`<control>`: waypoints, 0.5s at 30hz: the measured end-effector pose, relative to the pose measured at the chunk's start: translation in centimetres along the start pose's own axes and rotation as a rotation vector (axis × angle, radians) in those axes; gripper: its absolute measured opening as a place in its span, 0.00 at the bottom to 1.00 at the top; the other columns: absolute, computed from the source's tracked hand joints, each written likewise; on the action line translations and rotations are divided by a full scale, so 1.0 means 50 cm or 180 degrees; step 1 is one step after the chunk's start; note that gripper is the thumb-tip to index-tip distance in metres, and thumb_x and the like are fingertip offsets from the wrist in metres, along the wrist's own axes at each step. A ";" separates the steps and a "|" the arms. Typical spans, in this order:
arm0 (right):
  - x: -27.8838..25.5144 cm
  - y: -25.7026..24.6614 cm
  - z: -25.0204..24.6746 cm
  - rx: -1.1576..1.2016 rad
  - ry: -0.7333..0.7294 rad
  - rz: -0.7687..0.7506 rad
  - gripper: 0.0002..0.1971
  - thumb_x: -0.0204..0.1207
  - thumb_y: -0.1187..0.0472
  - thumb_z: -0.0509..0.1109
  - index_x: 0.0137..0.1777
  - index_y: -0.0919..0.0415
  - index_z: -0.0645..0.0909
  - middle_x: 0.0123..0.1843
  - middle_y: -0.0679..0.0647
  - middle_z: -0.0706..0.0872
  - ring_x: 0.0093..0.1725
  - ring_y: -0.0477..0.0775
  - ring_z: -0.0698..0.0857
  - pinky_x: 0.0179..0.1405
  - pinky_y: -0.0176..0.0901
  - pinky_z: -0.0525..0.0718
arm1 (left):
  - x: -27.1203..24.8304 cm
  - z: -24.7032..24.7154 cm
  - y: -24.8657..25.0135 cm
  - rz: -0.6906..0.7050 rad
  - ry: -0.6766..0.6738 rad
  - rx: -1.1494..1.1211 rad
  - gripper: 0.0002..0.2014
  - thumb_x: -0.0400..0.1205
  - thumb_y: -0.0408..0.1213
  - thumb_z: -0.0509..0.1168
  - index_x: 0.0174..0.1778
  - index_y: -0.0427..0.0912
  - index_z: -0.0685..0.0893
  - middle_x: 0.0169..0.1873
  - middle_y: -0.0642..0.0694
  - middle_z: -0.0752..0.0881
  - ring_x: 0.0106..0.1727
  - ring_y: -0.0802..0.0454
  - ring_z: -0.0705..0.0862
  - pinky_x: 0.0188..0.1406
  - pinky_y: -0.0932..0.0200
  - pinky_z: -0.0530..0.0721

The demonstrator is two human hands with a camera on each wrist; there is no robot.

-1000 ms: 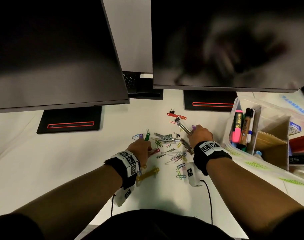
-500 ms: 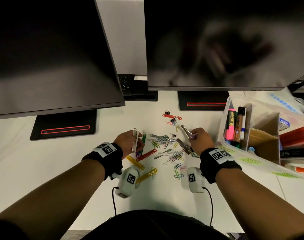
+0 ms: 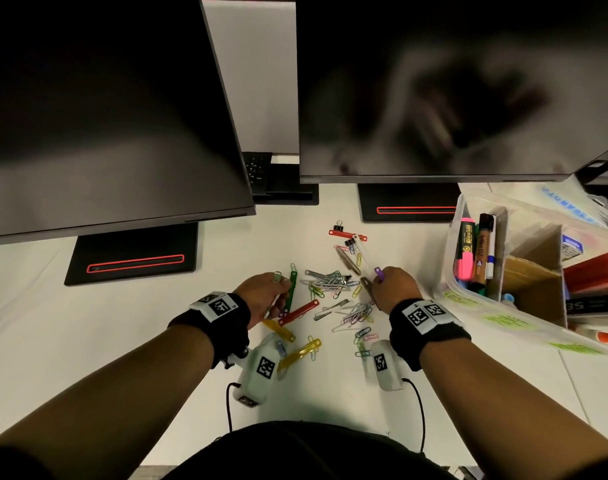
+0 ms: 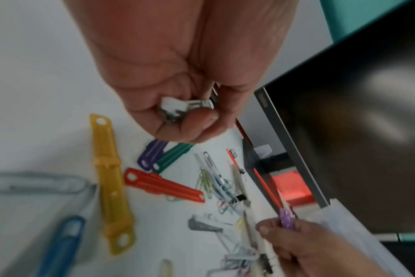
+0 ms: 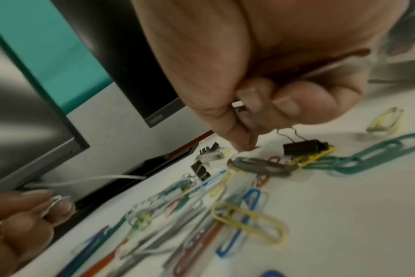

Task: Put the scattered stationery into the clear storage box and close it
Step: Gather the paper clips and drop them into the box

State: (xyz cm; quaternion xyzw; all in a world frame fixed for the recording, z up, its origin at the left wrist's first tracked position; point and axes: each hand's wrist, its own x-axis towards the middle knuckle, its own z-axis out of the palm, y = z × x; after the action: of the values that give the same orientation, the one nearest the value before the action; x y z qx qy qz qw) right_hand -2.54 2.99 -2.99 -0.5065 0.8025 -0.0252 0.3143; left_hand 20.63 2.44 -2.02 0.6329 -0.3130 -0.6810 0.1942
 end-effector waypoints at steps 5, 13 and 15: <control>0.002 -0.010 0.010 0.0031 0.0189 -0.0056 0.13 0.77 0.51 0.67 0.51 0.62 0.77 0.56 0.61 0.85 0.55 0.63 0.82 0.49 0.45 0.78 | 0.019 -0.007 0.010 0.0331 0.0680 0.1992 0.10 0.85 0.36 0.56 0.49 0.32 0.79 0.47 0.34 0.84 0.48 0.38 0.83 0.44 0.54 0.81; 0.012 -0.022 0.013 -0.0607 -0.0172 0.0152 0.13 0.79 0.60 0.65 0.59 0.67 0.77 0.61 0.62 0.84 0.60 0.62 0.83 0.54 0.47 0.81 | 0.026 0.011 0.006 0.0298 0.0802 0.3840 0.26 0.78 0.54 0.65 0.65 0.38 0.75 0.64 0.40 0.81 0.63 0.44 0.80 0.59 0.54 0.79; 0.011 -0.020 0.011 -0.0575 -0.0254 0.0121 0.11 0.78 0.60 0.65 0.55 0.66 0.78 0.58 0.62 0.85 0.59 0.61 0.84 0.50 0.44 0.80 | 0.031 0.022 0.008 0.0314 0.0807 0.3925 0.26 0.79 0.52 0.65 0.66 0.38 0.75 0.64 0.40 0.81 0.64 0.43 0.80 0.61 0.53 0.79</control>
State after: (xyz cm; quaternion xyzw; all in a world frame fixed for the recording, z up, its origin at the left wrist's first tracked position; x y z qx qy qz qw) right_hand -1.61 2.19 -3.36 -0.5181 0.7978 0.0735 0.2995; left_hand 19.28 1.32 -2.92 0.6890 -0.6514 -0.2854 -0.1395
